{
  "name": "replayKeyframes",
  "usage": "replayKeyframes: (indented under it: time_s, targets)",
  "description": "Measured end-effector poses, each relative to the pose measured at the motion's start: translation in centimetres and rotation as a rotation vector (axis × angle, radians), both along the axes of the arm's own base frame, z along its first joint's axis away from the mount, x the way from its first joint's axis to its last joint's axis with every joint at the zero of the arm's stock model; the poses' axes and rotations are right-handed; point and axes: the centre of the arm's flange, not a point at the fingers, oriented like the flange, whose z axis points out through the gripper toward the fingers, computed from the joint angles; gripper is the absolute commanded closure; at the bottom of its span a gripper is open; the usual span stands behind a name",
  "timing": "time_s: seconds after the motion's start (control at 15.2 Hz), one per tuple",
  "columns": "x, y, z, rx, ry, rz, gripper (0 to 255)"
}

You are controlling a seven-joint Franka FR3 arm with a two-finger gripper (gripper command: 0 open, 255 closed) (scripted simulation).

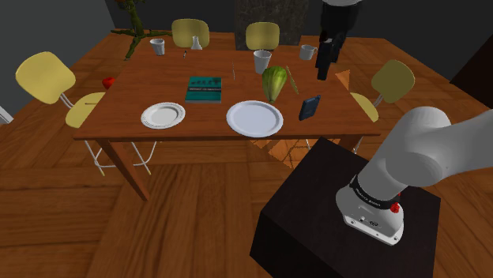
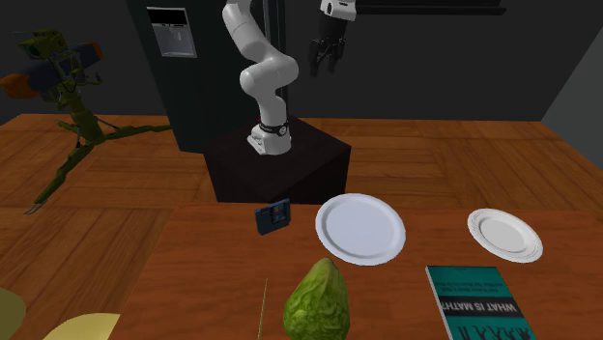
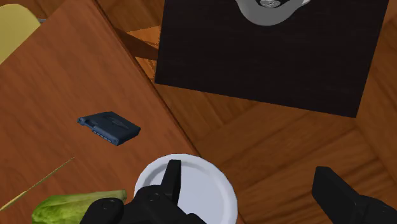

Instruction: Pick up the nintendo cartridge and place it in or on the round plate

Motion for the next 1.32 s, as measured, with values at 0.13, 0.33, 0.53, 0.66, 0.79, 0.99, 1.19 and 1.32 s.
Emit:
replayKeyframes:
  time_s: [0.13, 0.33, 0.53, 0.66, 0.79, 0.99, 1.19, 1.32]
  targets:
    - [-0.1, -0.6, -0.5, 0.003, 0.000, 0.013, 0]
    - [-0.2, -3.5, -2.3, 0.021, -0.001, 0.086, 0]
    - [-0.3, -6.5, -5.0, 0.042, -0.001, 0.173, 0]
    - [0.1, -9.0, -6.7, 0.056, -0.001, 0.231, 0]
    - [0.1, -10.9, -8.2, 0.070, -0.002, 0.292, 0]
    - [1.1, -13.9, -10.8, 0.091, -0.003, 0.380, 0]
    - [2.0, -16.6, -13.6, 0.113, -0.004, 0.470, 0]
    - [2.7, -18.5, -15.3, 0.127, -0.005, 0.530, 0]
